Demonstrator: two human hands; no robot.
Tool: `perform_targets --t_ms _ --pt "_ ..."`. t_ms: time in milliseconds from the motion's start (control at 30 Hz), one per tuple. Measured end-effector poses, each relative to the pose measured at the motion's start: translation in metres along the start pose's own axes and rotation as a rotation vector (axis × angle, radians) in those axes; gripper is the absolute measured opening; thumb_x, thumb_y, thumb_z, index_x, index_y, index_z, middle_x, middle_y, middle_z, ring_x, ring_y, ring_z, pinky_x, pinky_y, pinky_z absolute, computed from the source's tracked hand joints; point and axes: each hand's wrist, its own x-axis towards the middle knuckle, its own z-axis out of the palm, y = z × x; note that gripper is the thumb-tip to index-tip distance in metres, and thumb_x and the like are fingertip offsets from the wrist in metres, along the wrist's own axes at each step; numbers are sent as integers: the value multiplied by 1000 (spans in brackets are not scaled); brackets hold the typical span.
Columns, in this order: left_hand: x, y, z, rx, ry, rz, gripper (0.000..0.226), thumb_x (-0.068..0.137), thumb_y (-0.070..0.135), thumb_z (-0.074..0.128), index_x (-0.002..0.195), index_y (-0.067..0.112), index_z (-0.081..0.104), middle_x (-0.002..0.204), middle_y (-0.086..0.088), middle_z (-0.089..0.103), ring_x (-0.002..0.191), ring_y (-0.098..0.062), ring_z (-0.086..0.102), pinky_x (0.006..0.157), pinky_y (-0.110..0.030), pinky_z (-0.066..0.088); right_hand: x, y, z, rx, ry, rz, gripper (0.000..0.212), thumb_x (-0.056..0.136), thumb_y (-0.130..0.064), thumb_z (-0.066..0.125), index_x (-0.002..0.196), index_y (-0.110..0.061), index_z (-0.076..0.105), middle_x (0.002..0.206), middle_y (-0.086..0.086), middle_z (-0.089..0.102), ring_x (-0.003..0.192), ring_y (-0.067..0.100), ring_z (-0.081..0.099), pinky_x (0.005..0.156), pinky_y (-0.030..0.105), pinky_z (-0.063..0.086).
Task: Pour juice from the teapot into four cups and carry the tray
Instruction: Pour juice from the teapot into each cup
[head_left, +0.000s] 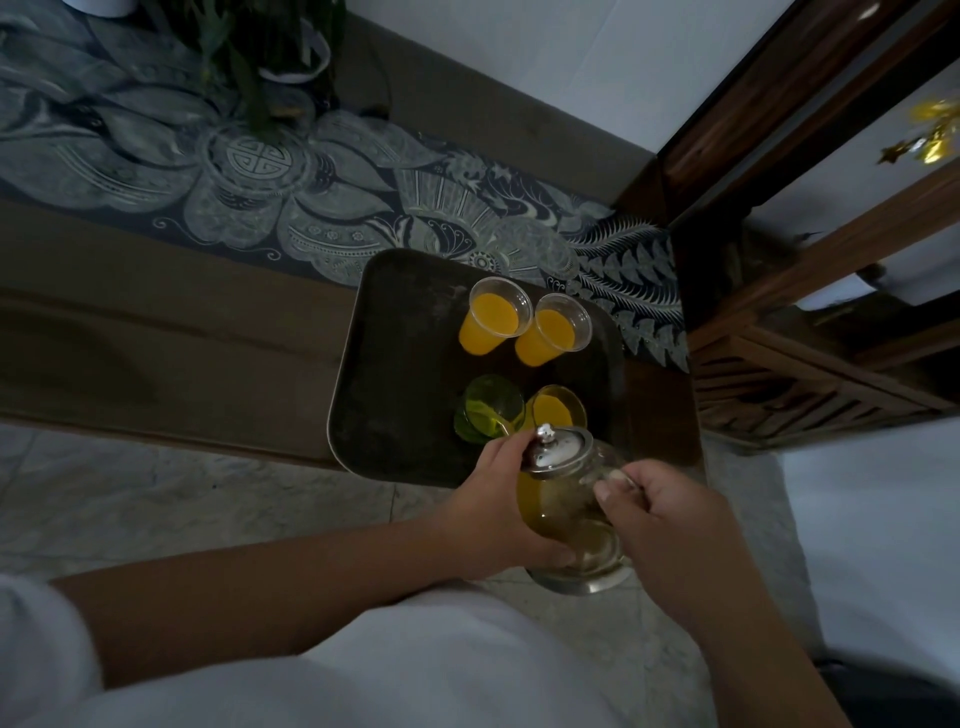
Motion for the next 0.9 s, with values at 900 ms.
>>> perform_targets --t_ms 900 --pt "7 -3 -4 -34 -36 -25 123 61 35 92 152 35 9 149 12 21 127 -9 34 106 -36 44 4 -8 2 -231 58 -41 25 91 -38 55 73 -21 59 63 -3 64 61 12 61 62 37 53"
